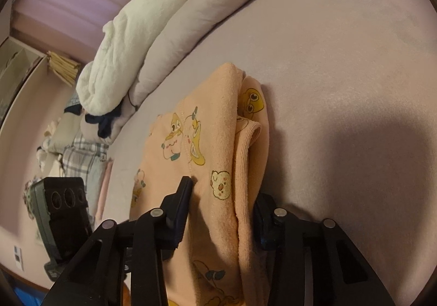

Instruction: Fold small clothes

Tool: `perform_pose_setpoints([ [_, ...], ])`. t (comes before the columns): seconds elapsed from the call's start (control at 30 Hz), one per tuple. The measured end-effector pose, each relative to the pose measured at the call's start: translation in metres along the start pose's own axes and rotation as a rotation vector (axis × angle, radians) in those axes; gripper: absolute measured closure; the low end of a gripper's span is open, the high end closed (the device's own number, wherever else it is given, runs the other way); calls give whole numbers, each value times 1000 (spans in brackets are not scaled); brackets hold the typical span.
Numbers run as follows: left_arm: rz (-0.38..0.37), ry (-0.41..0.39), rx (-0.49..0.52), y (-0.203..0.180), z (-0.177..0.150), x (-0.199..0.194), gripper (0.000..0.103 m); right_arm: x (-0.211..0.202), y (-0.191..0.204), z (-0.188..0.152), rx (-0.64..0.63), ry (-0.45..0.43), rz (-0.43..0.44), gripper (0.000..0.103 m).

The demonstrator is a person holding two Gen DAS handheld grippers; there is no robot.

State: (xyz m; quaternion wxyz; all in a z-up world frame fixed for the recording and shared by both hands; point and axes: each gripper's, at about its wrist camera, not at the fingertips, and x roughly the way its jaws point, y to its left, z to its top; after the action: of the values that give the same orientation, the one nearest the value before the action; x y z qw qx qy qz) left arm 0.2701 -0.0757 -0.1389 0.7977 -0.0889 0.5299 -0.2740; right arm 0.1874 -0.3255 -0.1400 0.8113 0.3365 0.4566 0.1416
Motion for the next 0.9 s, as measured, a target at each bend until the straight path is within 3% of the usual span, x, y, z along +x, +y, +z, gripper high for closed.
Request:
perform_pose_setpoints([
  [0.37, 26, -18, -26, 7, -1, -11, 48, -3, 14, -3, -47, -23, -34, 72],
  [0.6, -3, -52, -49, 5, -10, -25, 71, -18, 37, -14, -117, -63, -47, 74],
  [0.9, -44, -50, -62, -5, -50, -48, 74, -32, 55, -39, -161, -62, -70, 74],
])
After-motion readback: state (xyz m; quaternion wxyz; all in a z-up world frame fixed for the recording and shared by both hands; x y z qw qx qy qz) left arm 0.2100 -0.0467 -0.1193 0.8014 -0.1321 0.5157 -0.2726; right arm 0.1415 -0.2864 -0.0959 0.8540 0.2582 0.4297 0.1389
